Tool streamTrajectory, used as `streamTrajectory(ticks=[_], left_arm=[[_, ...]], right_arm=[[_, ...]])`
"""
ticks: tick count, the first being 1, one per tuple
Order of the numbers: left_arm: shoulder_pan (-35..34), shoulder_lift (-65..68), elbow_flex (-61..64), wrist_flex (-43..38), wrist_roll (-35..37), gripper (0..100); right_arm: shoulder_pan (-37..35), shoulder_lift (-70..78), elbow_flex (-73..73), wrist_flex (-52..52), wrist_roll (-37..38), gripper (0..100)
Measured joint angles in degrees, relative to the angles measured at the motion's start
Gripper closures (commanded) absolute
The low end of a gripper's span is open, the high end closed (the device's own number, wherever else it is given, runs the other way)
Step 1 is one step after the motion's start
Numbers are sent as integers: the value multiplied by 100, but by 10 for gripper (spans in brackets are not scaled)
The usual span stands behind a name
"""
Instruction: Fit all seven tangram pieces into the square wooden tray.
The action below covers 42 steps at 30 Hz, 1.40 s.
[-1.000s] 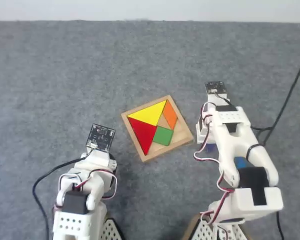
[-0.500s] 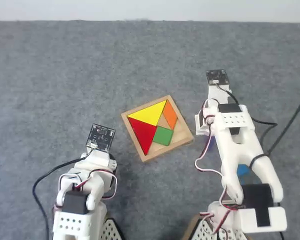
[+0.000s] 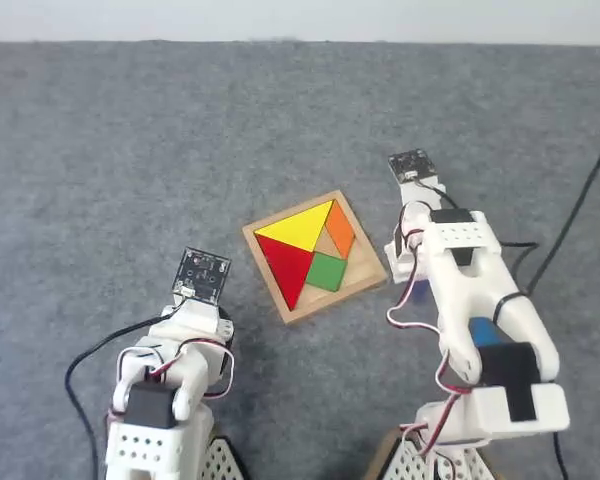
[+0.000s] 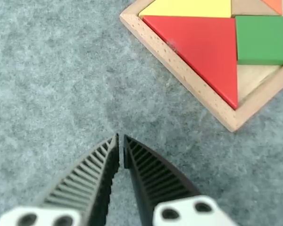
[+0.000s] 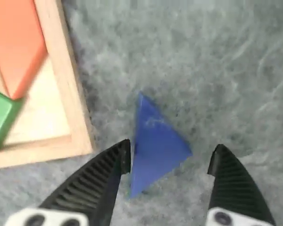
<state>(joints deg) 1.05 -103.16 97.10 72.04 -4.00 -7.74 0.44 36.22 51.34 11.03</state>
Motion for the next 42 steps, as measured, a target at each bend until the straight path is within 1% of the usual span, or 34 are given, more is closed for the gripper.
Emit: streamTrajectory(ticks=[8,13,25,31,36,42], left_arm=[[0,0,0,0,0,981],[0,0,0,0,0,981],[0,0,0,0,0,981],[0,0,0,0,0,981],[0,0,0,0,0,981],[0,0,0,0,0,981]], right_arm=[[-9,360,0,-176,0,745],[26,360,-9,-185,9,831],[44,316,-9,-202,-18,837],[-149,-589,0,299,-492,837],[-651,-1275,0,695,-870,837],[-1073,-1310,-176,765,-1811,837]])
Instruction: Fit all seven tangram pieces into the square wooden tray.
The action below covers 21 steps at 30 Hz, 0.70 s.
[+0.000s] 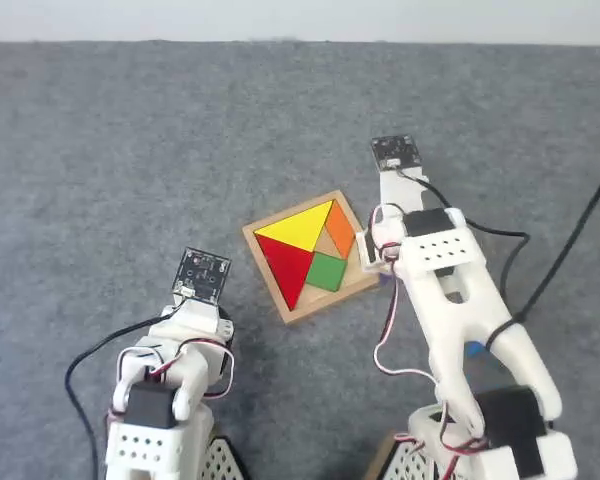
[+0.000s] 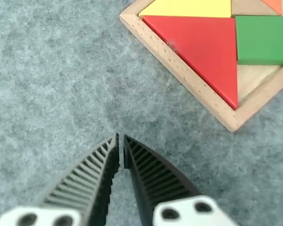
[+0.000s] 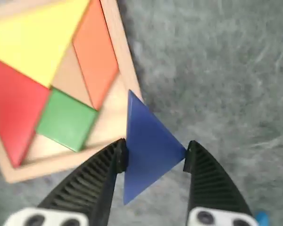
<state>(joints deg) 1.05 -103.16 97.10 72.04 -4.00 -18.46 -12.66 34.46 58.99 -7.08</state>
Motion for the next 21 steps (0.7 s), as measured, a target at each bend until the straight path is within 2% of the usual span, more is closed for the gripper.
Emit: streamTrajectory(ticks=[9,14,21], left_arm=[[0,0,0,0,0,981],[0,0,0,0,0,981],[0,0,0,0,0,981]], right_arm=[[-721,1275,-941,-9,-993,838],[-756,2013,-1292,-9,-1415,838],[-765,2092,-1301,-9,-1934,836]])
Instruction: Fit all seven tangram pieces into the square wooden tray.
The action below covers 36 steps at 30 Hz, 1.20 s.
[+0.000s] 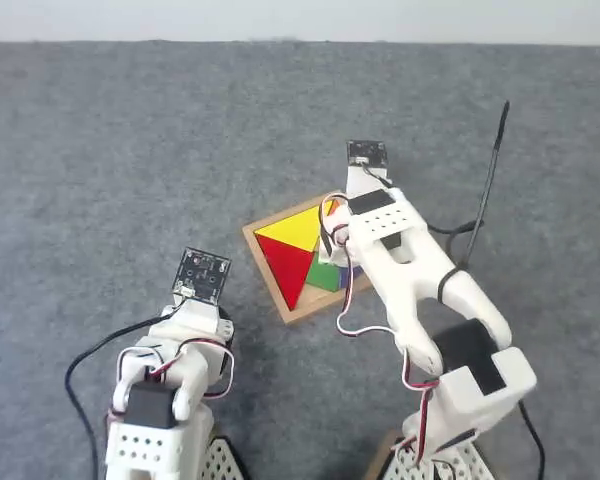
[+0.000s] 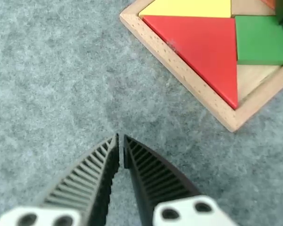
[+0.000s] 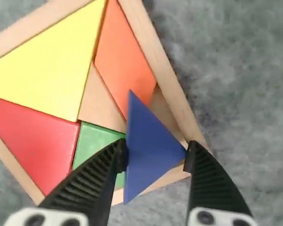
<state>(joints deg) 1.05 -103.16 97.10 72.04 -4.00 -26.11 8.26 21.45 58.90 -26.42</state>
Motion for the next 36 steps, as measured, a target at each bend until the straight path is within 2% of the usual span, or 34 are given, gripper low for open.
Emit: streamTrajectory(ticks=[11,18,25,28,32,36], left_arm=[[0,0,0,0,0,981],[0,0,0,0,0,981],[0,0,0,0,0,981],[0,0,0,0,0,981],[0,0,0,0,0,981],[0,0,0,0,0,981]], right_arm=[[0,0,0,0,-308,822],[0,0,0,0,-167,665],[0,0,0,0,246,667],[0,-53,0,0,343,707],[0,-730,158,0,589,721],[97,-1591,923,-316,730,724]])
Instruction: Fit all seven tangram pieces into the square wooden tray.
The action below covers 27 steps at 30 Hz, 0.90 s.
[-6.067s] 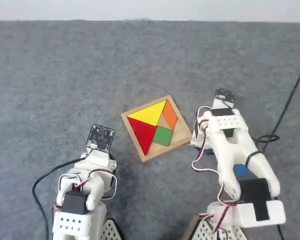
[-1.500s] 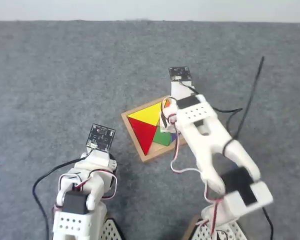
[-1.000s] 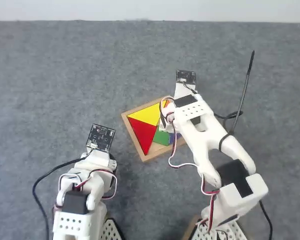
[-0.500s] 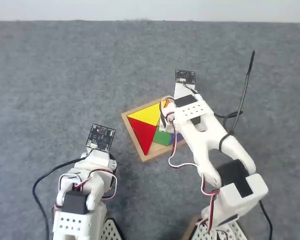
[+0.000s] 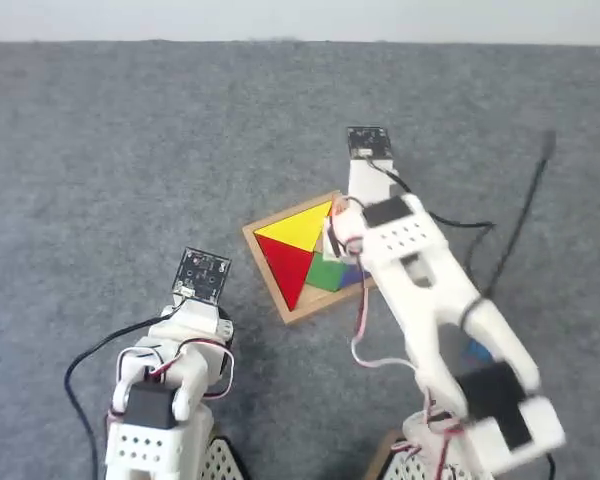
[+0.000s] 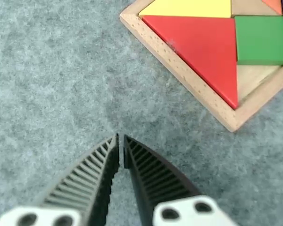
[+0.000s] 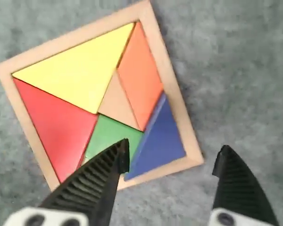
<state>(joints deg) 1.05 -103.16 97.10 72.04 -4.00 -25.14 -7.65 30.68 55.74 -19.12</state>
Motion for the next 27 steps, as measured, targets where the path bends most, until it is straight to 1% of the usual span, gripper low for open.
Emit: streamTrajectory(ticks=[2,3,6,8,13,23,27], left_arm=[[0,0,0,0,0,981],[0,0,0,0,0,981],[0,0,0,0,0,981],[0,0,0,0,0,981],[9,0,0,0,0,981],[0,0,0,0,0,981],[9,0,0,0,0,981]], right_arm=[[105,-229,404,-255,185,733],[185,-255,563,-360,299,759],[466,-255,791,-536,712,887],[607,-255,800,-642,932,935],[571,-255,800,-888,1055,939],[387,-237,888,-941,1081,945],[369,132,888,-1125,1090,961]])
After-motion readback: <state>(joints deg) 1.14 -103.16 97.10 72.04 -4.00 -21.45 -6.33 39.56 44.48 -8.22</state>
